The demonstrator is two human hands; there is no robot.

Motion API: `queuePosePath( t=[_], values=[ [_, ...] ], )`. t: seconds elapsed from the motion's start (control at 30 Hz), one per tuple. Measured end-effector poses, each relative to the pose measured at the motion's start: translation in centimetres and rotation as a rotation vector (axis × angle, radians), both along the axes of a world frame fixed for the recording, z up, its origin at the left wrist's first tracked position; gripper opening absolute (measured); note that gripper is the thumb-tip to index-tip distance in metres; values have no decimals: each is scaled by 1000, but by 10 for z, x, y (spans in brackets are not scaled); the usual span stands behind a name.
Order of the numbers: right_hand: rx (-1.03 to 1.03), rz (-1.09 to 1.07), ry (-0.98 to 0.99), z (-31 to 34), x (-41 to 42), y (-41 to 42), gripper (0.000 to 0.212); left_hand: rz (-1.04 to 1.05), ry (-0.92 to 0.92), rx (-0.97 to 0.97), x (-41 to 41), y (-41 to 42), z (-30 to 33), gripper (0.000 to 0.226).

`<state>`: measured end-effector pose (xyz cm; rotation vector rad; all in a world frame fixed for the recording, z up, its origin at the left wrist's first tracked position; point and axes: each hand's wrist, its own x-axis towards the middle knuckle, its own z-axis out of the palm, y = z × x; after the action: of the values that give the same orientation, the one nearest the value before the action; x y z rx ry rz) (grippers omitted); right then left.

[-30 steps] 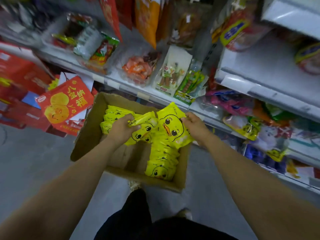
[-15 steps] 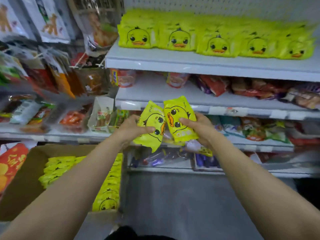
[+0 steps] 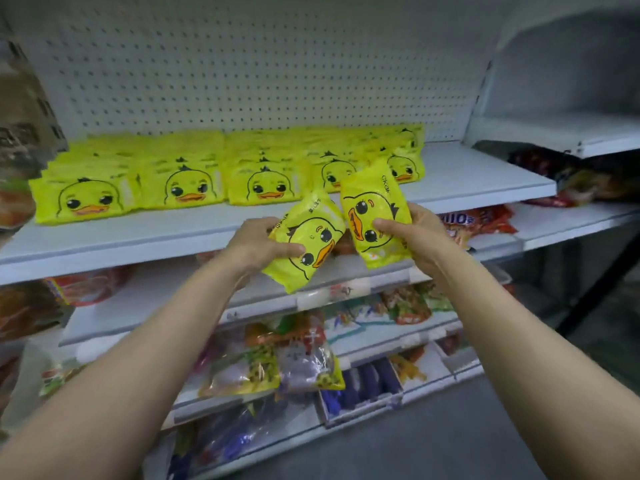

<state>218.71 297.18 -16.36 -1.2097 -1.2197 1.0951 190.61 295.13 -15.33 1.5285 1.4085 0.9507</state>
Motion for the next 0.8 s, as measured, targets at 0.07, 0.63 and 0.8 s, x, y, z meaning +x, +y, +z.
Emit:
queuePosePath(
  t=[0.07, 0.63, 0.8],
  values=[
    [16, -21, 1, 17, 25, 23, 46, -51, 15, 37, 18, 32, 12, 37],
    [45, -19, -170, 57, 200, 201, 42, -318, 250, 87, 189, 202, 72, 58],
    [17, 146, -247, 64, 249, 273, 42, -261, 260, 62, 241, 241, 72, 66]
  ],
)
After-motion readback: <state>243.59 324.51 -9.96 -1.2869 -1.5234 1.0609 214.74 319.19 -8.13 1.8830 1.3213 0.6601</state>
